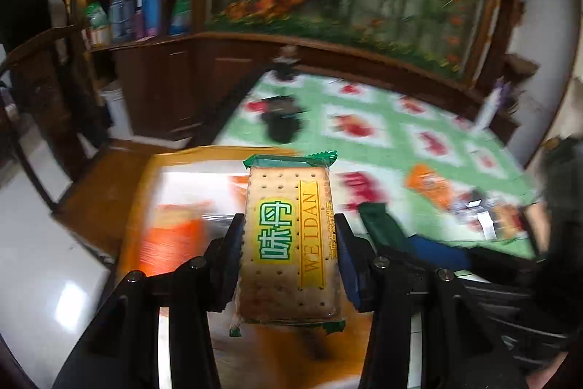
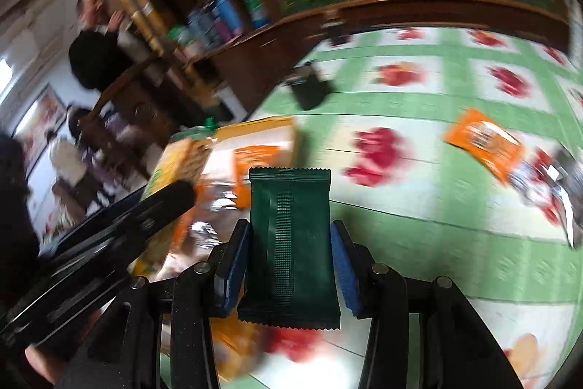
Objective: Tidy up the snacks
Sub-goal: 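Carry both packets over the tray and open both tools to release, then withdraw both tools from the tray toward the snacks on the table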
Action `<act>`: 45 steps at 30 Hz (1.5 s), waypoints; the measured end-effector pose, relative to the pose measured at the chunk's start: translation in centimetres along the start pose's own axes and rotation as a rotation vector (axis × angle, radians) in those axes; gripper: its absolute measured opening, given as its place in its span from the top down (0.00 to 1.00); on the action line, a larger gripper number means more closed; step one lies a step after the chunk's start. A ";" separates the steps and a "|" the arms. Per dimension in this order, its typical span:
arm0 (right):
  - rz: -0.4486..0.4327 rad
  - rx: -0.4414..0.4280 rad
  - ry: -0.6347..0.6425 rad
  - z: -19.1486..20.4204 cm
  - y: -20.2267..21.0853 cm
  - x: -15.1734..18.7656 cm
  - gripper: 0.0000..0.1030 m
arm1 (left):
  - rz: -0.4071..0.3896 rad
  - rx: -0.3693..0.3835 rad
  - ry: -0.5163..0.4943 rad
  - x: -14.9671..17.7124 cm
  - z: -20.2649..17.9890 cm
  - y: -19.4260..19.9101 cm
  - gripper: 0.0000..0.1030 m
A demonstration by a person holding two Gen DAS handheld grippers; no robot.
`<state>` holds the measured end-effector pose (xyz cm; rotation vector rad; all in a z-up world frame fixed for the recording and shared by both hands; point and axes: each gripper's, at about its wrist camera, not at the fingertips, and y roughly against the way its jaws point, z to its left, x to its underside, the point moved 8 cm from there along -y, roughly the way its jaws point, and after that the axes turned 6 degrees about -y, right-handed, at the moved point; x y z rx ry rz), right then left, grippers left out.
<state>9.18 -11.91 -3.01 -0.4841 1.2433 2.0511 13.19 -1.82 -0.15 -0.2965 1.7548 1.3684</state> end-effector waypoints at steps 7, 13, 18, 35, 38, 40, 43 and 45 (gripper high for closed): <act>0.043 0.039 0.064 5.0 -6.9 -0.9 0.53 | 0.119 -0.066 0.125 1.3 8.0 -5.5 0.56; 0.120 0.077 0.014 3.9 -10.9 -1.1 0.52 | 0.129 -0.045 0.138 1.4 9.1 -6.8 0.56; 0.133 0.051 0.006 3.5 -11.0 -1.3 0.51 | 0.126 -0.021 0.151 1.4 9.0 -6.8 0.55; 0.058 -0.045 0.033 2.5 -5.0 -0.6 0.47 | 0.063 -0.016 0.094 0.3 4.9 -2.8 0.42; 0.044 -0.046 0.019 0.4 -3.2 -0.3 0.47 | 0.055 0.009 0.073 0.3 2.9 -2.2 0.42; 0.024 -0.027 0.011 -1.5 -1.9 -0.3 0.47 | 0.051 0.029 0.055 0.2 1.1 -1.9 0.42; 0.000 0.000 -0.019 -4.8 -0.3 -0.7 0.47 | 0.052 0.064 0.028 0.2 -1.7 -1.7 0.42; -0.014 0.019 -0.055 -7.2 0.5 -0.9 0.47 | 0.056 0.093 0.001 0.2 -4.2 -1.7 0.42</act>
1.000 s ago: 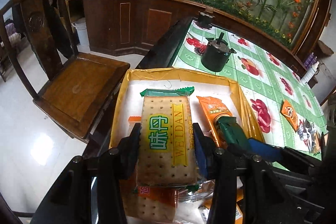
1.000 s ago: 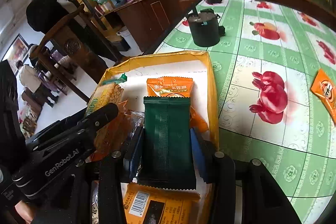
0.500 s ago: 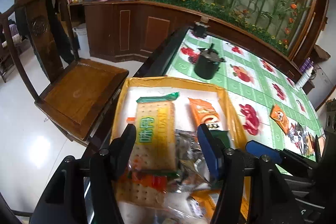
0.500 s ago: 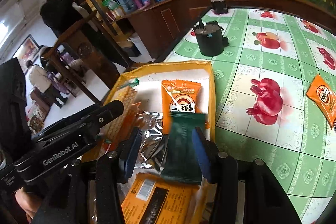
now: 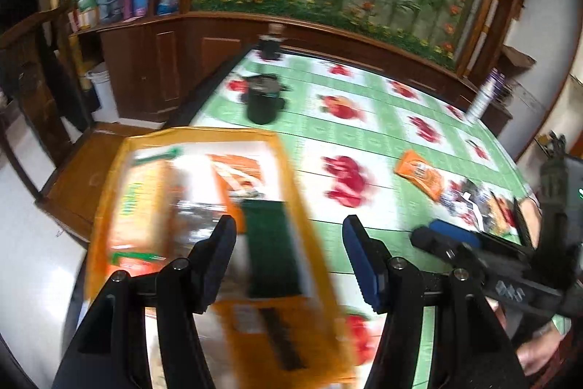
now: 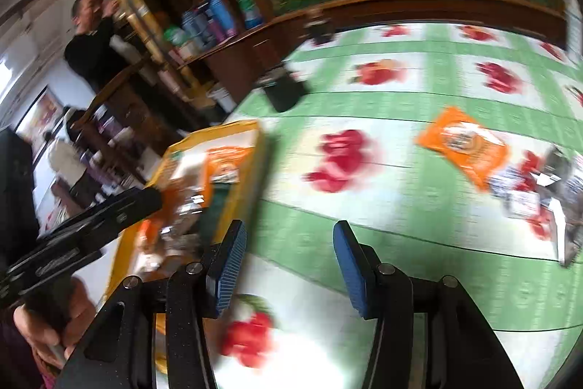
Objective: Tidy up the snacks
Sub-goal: 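Withdraw both tools from the tray toward the snacks on the table, then grasp the orange round-logo packet with the left tool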
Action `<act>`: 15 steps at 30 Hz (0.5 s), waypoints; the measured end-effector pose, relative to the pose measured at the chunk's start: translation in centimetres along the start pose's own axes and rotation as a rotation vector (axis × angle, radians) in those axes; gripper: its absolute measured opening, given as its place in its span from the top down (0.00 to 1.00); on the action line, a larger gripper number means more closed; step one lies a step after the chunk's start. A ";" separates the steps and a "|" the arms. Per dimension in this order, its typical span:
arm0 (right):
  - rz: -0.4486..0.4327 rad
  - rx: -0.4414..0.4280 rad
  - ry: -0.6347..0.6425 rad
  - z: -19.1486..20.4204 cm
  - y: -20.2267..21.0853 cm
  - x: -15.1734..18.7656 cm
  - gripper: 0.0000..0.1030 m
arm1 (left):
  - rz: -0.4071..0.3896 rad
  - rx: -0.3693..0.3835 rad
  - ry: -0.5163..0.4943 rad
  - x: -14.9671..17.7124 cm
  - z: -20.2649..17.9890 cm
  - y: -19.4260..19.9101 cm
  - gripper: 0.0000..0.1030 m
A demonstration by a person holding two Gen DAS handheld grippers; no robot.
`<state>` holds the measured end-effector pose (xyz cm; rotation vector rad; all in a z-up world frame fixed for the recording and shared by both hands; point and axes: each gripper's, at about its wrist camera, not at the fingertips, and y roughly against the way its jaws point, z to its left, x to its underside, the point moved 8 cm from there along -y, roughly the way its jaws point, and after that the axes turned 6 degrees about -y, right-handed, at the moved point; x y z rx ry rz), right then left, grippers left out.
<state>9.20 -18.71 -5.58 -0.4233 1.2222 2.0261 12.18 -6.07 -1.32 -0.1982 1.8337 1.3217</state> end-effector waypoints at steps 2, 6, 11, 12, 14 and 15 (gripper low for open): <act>-0.013 0.001 -0.046 -2.3 0.8 -0.4 0.47 | 0.006 0.024 -0.036 0.0 -2.5 -0.3 0.42; -0.065 0.022 -0.178 -7.2 3.0 -2.1 0.47 | 0.024 0.056 -0.103 0.2 -6.9 -1.4 0.42; -0.152 0.109 -0.240 -10.9 6.0 -3.9 0.48 | 0.074 0.100 -0.166 1.0 -12.0 -3.9 0.42; -0.163 0.115 -0.258 -11.7 6.6 -4.2 0.48 | 0.083 0.105 -0.175 1.1 -12.7 -4.4 0.42; -0.172 0.106 -0.311 -13.5 7.5 -4.6 0.48 | 0.102 0.119 -0.186 1.1 -13.8 -5.4 0.42; -0.174 0.109 -0.332 -14.3 7.8 -4.7 0.48 | 0.116 0.125 -0.184 0.8 -14.2 -6.0 0.42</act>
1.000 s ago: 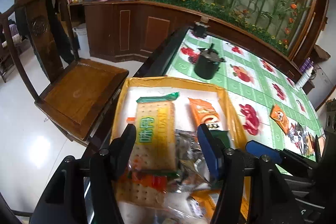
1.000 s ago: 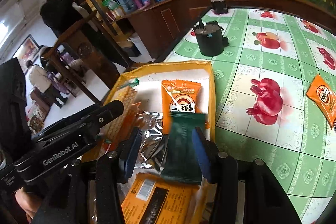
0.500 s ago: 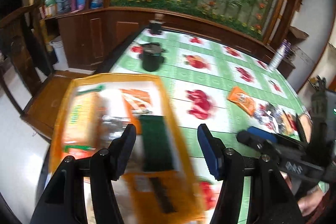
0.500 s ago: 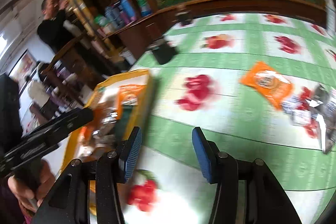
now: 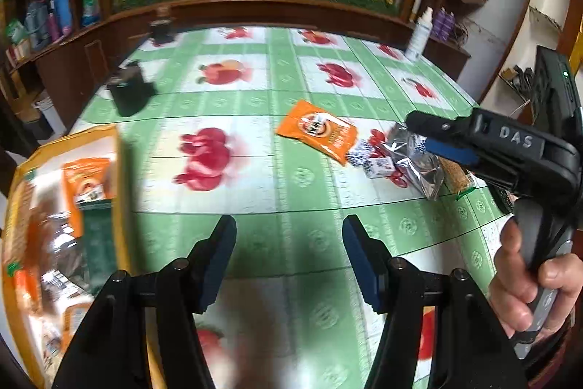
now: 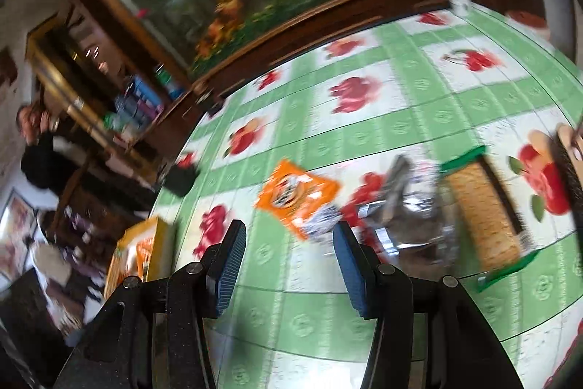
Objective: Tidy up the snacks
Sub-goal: 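Grasp the orange round-logo packet with the left tool, then grasp the white milk candy with the right tool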
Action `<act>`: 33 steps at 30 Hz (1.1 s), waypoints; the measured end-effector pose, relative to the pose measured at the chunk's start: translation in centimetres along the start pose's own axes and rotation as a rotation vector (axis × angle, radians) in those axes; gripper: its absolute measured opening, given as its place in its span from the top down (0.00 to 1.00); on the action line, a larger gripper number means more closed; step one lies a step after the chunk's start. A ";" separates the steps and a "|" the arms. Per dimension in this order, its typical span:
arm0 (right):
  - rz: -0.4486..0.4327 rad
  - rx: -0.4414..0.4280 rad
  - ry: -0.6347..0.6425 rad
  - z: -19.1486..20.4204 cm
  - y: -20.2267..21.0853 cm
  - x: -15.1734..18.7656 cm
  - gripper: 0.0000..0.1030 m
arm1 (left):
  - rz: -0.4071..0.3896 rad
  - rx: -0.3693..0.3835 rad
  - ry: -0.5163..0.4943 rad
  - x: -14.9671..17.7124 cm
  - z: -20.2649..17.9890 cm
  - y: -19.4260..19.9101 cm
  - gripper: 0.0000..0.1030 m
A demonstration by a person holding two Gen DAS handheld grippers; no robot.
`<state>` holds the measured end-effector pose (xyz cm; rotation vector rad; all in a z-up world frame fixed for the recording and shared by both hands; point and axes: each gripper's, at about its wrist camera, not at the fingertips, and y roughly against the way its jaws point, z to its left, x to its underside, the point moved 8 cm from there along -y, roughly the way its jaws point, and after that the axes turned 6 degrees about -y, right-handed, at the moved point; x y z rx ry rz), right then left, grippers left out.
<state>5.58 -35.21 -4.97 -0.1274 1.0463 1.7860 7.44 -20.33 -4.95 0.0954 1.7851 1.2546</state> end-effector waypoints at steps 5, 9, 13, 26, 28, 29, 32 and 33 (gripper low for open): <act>-0.028 0.030 -0.105 -3.6 1.0 -2.0 0.48 | 0.033 0.007 0.030 -2.3 -0.6 -2.7 0.42; -0.041 0.033 -0.142 -4.8 1.5 -2.6 0.48 | 0.047 -0.021 0.058 -5.0 -1.3 -5.4 0.42; -0.027 0.019 -0.165 -5.3 1.3 -2.7 0.48 | 0.140 -0.049 0.203 -6.5 -0.1 -9.3 0.42; -0.068 -0.038 -0.197 -5.1 3.1 -3.5 0.48 | 0.202 -0.219 0.319 -9.9 -0.1 -16.3 0.21; -0.078 -0.032 -0.196 -5.2 3.4 -3.7 0.48 | 0.194 -0.259 0.215 -9.7 -0.7 -16.6 0.22; -0.079 -0.027 -0.197 -5.3 3.4 -3.8 0.48 | 0.167 -0.251 0.177 -9.6 -1.0 -16.3 0.26; -0.068 -0.037 -0.206 -5.4 3.3 -3.7 0.47 | 0.153 -0.227 0.137 -8.5 -0.9 -14.8 0.47; -0.062 -0.036 -0.201 -5.2 3.2 -3.6 0.48 | 0.152 -0.222 0.134 -8.1 -0.7 -14.5 0.48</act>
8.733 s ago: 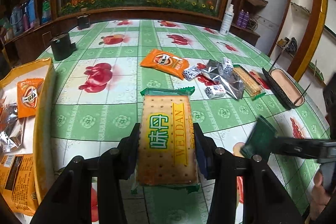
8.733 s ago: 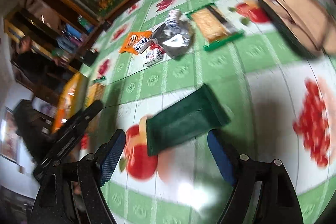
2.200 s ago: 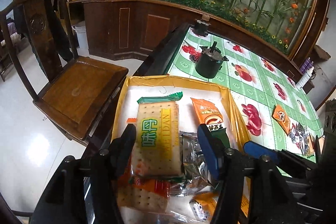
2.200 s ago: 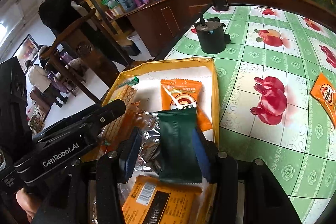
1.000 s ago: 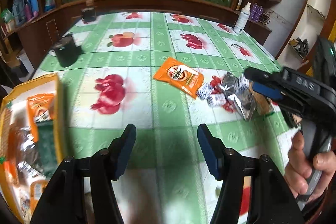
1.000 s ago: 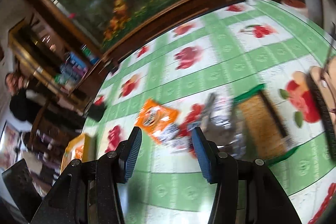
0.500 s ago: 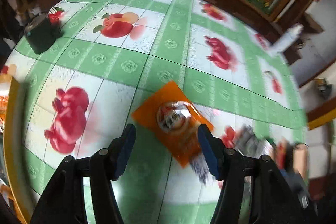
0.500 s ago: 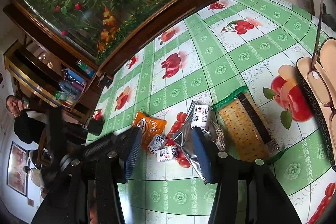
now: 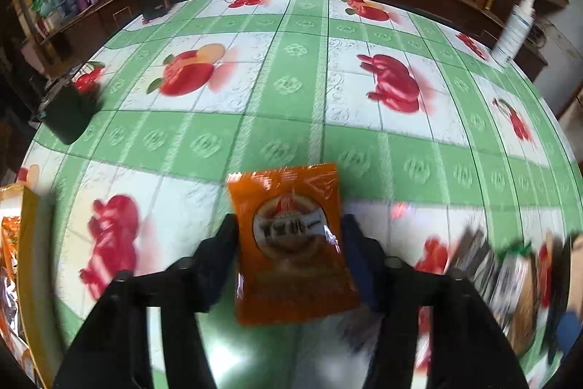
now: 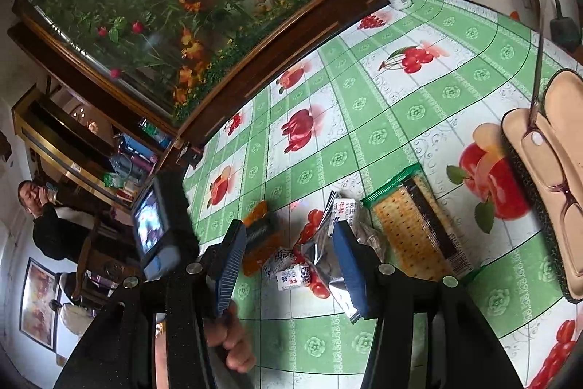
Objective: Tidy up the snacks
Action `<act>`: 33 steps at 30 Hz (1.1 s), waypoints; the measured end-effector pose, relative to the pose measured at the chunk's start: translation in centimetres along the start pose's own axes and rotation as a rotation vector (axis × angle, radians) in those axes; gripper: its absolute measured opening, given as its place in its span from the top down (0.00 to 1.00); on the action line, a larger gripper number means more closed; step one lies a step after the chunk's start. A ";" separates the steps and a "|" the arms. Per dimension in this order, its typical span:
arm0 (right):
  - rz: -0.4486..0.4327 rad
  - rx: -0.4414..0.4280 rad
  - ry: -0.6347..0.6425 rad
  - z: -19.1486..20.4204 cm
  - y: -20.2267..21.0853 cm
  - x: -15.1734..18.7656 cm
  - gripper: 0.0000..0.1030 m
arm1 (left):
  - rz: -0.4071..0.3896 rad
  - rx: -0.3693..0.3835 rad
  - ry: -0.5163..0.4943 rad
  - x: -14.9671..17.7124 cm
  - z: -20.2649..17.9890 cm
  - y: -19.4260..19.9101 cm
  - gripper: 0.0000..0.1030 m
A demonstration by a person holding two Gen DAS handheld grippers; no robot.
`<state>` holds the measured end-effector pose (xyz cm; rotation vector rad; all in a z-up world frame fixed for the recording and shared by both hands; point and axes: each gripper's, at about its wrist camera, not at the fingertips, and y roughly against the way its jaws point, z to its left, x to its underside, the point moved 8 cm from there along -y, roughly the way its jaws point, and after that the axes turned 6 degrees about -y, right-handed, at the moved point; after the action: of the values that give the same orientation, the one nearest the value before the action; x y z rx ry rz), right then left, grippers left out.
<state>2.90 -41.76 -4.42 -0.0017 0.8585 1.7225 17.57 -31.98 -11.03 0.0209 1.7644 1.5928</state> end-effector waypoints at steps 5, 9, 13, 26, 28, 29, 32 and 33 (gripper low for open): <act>0.017 0.008 0.028 0.5 -0.5 0.7 0.48 | -0.029 0.031 -0.043 4.5 2.8 2.6 0.51; 0.085 0.000 0.061 1.2 -2.1 2.3 0.47 | -0.061 0.050 -0.070 7.4 4.0 4.2 0.53; 0.167 0.024 0.139 1.9 -4.5 4.4 0.47 | -0.101 0.070 -0.075 7.9 4.9 4.5 0.53; 0.169 0.230 0.421 1.5 -8.5 7.0 0.65 | -0.127 0.068 -0.106 7.7 4.9 4.5 0.53; 0.158 0.267 0.458 1.6 -8.3 7.3 0.66 | -0.133 0.079 -0.094 7.6 5.0 4.6 0.57; 0.156 0.270 0.452 1.6 -8.1 7.4 0.66 | -0.141 0.091 -0.085 7.5 5.0 4.8 0.59; 0.137 0.218 0.418 2.2 -7.0 7.1 0.66 | -0.166 0.112 -0.069 7.4 4.9 5.5 0.60; 0.119 0.206 0.414 2.5 -6.4 6.9 0.66 | -0.175 0.113 -0.069 7.3 4.9 5.7 0.60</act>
<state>7.00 -34.13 -8.90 -0.1772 1.3622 1.7650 12.26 -23.07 -9.53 -0.0241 1.7500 1.3519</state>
